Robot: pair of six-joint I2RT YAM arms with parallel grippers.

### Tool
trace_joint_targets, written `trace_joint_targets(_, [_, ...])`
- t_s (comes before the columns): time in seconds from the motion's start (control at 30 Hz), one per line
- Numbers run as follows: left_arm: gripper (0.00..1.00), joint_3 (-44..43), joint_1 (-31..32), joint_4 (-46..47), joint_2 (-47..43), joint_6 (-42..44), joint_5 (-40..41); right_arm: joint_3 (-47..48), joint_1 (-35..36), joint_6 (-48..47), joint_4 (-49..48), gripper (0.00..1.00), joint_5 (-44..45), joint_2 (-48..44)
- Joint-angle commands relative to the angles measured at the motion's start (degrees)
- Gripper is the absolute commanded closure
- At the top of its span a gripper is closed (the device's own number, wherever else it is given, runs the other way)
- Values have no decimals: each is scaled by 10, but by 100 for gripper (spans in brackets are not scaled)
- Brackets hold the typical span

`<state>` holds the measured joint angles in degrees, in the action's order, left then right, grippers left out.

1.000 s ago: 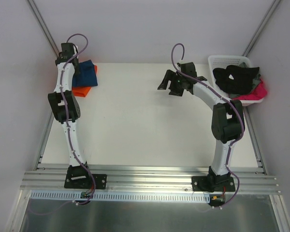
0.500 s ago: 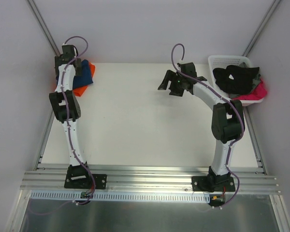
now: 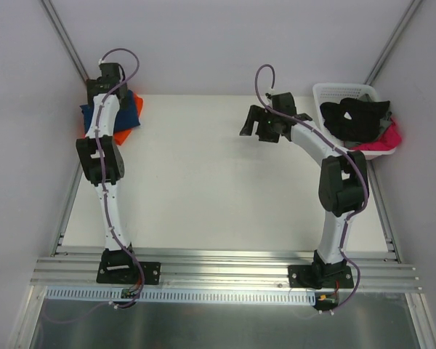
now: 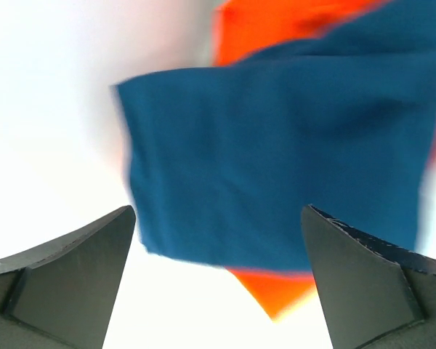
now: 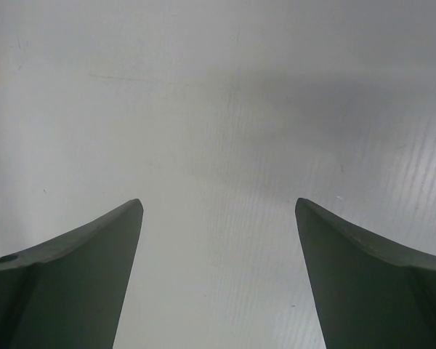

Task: Fold and stack the t-shirts
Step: Neatly place the folded tshirt to the corner

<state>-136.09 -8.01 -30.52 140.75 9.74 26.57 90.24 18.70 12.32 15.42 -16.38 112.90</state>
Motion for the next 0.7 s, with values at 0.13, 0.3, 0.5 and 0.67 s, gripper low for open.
trace_joint_targets(0.13, [1,100,136,-58,-223,-96,-173,114,28,-206,135,6,254,-80])
trace_joint_targets(0.3, [1,169,259,-69,-293,-108,-176,171,33,-224,270,0,409,-76])
trace_joint_targets(0.5, [1,189,342,-67,-326,-64,-134,79,47,-275,216,0,402,-216])
trace_joint_targets(0.67, [1,165,344,-53,-303,-36,-94,75,56,-290,191,0,456,-266])
